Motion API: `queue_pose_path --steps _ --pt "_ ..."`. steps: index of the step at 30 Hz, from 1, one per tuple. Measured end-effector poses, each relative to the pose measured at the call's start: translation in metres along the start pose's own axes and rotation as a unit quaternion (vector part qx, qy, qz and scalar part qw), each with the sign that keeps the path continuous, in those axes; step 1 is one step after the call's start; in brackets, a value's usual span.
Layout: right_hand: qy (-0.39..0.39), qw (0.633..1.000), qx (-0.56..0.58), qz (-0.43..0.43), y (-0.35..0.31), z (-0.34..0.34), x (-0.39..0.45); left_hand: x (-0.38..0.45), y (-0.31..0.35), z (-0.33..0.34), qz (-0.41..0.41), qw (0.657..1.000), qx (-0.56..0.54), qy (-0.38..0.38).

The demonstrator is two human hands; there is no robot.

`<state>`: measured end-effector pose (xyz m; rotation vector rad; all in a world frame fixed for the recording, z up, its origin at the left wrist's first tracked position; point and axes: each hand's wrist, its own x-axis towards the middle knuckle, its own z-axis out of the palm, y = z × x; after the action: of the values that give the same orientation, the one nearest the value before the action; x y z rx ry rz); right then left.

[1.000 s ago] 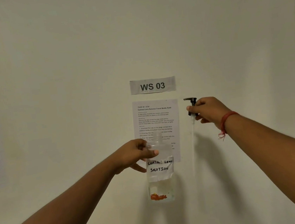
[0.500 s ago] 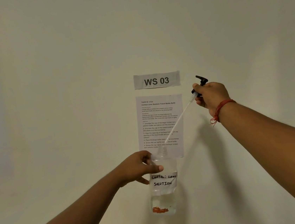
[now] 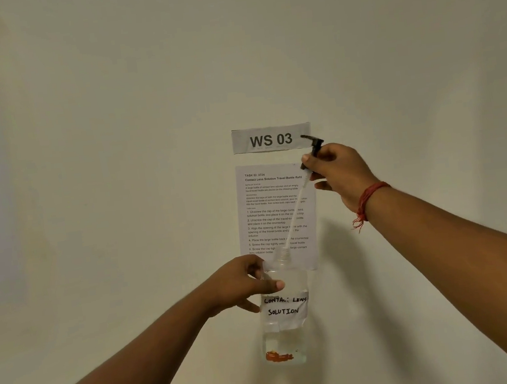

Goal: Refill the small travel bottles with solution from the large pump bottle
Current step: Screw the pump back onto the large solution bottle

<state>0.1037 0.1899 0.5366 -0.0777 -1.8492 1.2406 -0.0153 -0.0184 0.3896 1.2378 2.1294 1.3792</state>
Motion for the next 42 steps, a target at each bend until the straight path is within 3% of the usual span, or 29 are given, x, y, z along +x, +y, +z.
queue_pose_path --steps 6,13,42 --pt "-0.118 0.992 -0.039 -0.009 0.011 0.013 -0.018 0.001 0.008 0.002 0.001 1.000 -0.002 -0.001" --pt "-0.193 0.978 -0.083 -0.016 0.032 0.020 -0.032 0.000 0.018 0.001 0.005 1.000 -0.005 0.002" --pt "-0.261 0.961 -0.089 0.013 0.053 0.023 -0.054 -0.001 0.020 0.001 0.016 1.000 0.006 0.017"
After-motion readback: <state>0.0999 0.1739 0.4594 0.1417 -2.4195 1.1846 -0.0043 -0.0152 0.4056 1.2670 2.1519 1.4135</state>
